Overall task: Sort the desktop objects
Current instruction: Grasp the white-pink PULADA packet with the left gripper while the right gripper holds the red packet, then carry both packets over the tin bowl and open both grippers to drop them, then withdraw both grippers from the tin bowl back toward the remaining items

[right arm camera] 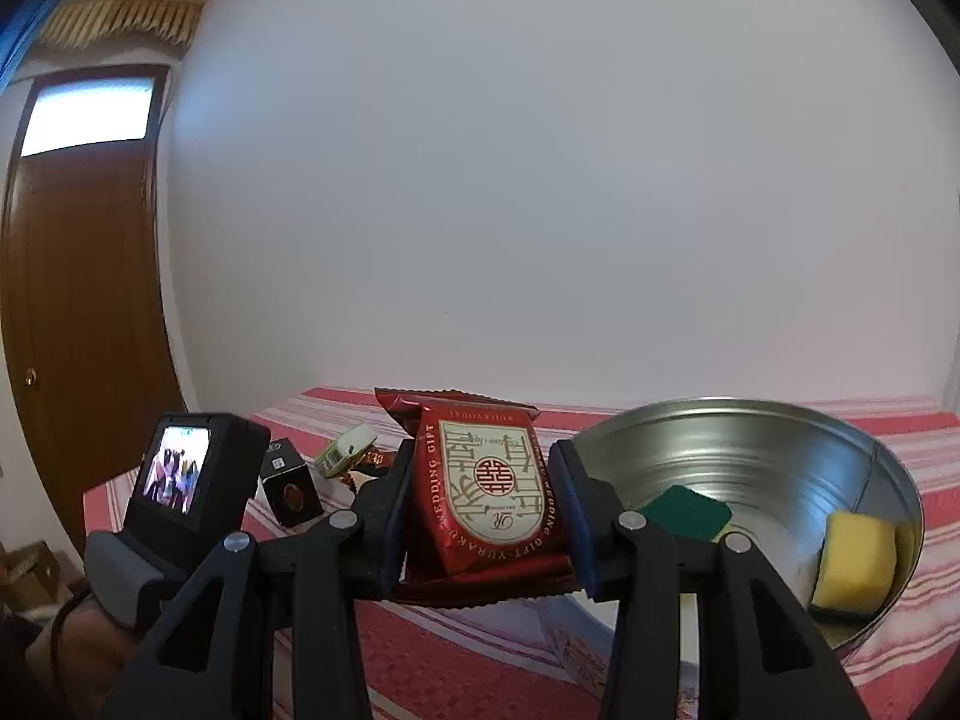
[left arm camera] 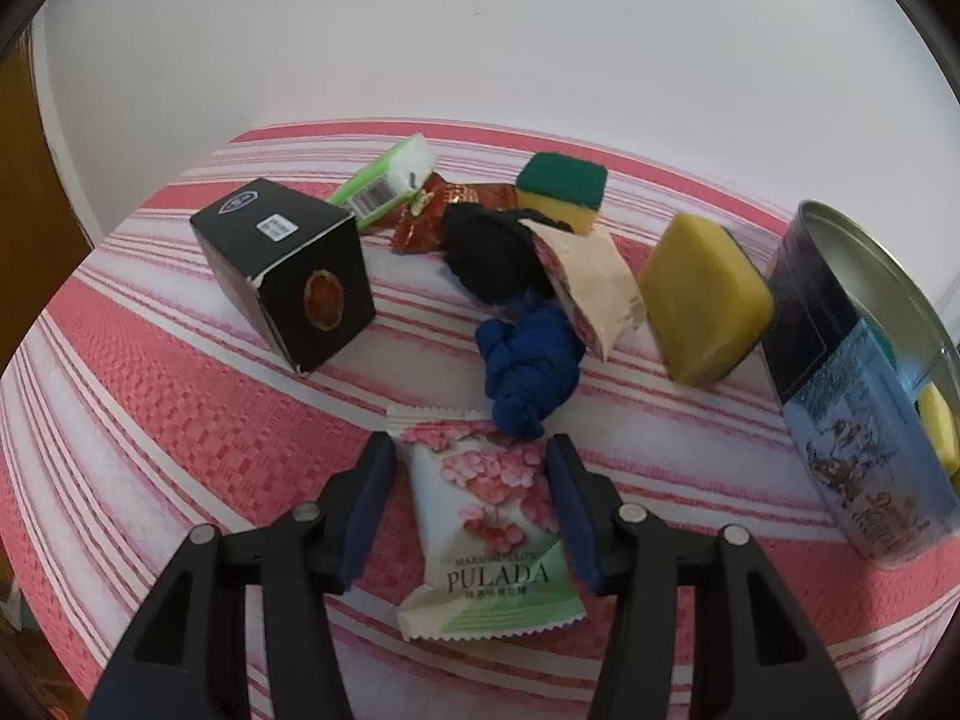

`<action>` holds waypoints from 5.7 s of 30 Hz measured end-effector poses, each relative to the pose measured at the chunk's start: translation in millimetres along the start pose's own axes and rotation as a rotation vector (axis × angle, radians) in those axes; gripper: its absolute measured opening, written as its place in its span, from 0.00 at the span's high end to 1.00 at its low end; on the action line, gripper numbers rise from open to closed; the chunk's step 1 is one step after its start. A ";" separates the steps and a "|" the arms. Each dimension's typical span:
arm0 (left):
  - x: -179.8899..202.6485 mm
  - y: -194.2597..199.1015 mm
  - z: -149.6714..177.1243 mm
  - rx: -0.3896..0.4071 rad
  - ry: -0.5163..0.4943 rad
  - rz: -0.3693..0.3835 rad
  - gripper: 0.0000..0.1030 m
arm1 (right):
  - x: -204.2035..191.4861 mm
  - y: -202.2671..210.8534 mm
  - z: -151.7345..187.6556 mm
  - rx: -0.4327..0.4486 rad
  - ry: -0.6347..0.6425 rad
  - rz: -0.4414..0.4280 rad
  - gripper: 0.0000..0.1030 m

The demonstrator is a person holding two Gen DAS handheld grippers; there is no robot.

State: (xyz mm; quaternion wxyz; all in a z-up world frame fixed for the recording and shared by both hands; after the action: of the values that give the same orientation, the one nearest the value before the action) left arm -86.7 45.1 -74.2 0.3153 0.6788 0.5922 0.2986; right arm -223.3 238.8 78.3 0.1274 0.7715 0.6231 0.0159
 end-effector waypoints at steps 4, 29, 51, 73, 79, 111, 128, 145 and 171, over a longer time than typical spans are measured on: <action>-2.4 8.9 7.8 0.004 -0.086 0.029 0.57 | 7.3 3.5 0.2 0.000 -0.034 0.007 0.55; 46.3 68.1 -22.2 0.304 -0.176 0.129 0.59 | 12.3 15.7 -0.5 0.075 -0.045 0.103 0.55; 150.8 62.9 -76.2 0.491 -0.284 0.350 0.59 | 80.6 38.3 -34.7 0.271 -0.039 0.524 0.55; 168.7 57.9 -55.3 0.455 -0.347 0.452 0.59 | 99.4 21.4 -16.8 0.130 -0.113 0.566 0.55; 174.8 52.0 -54.0 0.434 -0.358 0.443 0.59 | 98.0 20.4 -19.9 0.125 -0.059 0.632 0.55; 175.1 60.9 -47.8 0.679 -0.344 0.345 0.01 | 73.7 35.2 -27.9 0.182 0.041 0.638 0.07; 161.6 67.4 -44.6 0.688 -0.259 0.307 0.01 | 36.8 72.5 -15.4 0.436 0.128 0.667 0.00; 152.7 63.2 -40.5 0.605 -0.276 0.395 0.02 | 15.7 72.8 -11.8 0.456 0.211 0.586 0.00; 105.2 43.0 -58.8 0.513 -0.148 0.201 0.01 | 42.2 41.8 -21.9 0.221 0.115 0.546 0.01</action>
State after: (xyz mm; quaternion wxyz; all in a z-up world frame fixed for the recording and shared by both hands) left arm -93.4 149.5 -0.6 0.1443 0.8117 0.5535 0.1182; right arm -177.9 275.5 102.9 -0.0021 0.9176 0.3967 0.0254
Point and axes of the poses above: each gripper's, at about its wrist camera, not at the fingertips, and y roughly against the way its jaws point, x to its right, z to its underside, the point moved 1 cm from there along -y, roughly the way its jaws point
